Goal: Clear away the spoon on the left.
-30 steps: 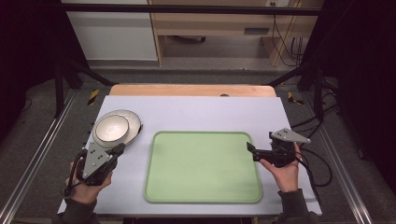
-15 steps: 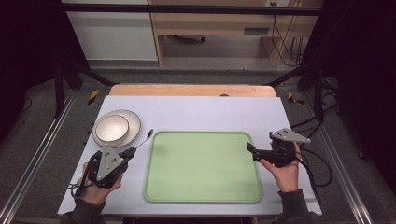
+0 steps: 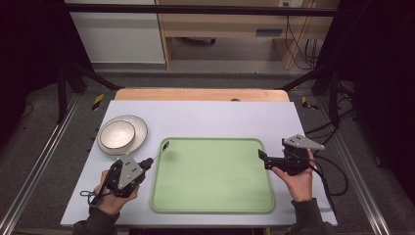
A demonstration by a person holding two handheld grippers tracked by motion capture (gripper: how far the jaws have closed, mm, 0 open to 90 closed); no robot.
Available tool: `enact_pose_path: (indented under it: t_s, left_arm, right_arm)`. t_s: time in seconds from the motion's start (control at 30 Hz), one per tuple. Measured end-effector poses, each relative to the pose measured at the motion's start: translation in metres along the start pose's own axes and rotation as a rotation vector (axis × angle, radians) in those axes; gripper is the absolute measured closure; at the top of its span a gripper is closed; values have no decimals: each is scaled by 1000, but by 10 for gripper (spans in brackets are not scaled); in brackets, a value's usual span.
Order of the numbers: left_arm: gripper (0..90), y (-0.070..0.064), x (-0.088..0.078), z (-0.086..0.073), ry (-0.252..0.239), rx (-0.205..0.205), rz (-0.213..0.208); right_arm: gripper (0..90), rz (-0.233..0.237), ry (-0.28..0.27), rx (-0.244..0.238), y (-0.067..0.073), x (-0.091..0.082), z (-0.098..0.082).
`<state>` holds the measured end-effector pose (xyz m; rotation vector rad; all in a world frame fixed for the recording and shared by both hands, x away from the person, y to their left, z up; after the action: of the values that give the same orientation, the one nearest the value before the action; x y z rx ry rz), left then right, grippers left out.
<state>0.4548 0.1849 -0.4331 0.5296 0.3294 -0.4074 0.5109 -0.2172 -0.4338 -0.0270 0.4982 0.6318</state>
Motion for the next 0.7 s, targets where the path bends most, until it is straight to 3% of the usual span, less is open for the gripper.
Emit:
enact_pose_path:
  t_s: [0.57,0.7]
  left_arm:
    - [888,-16,19,-8,50,52,-14]
    - [887,-19,21,-9,57,85,-11]
  right_arm:
    - [50,2,4,0,0,1,0]
    - [50,3,6,0,1,1,-1]
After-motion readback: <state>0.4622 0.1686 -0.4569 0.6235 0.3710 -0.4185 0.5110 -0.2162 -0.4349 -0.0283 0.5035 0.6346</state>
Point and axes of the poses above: each handheld gripper's, and its own axes: x roughly forward along the jaws, z roughly out of its top, y roughly to its left, the point moved 7 cm from there along x, roughly forward along the jaws, and after that the axes turned 11 degrees about z, right-handed, at the moved point
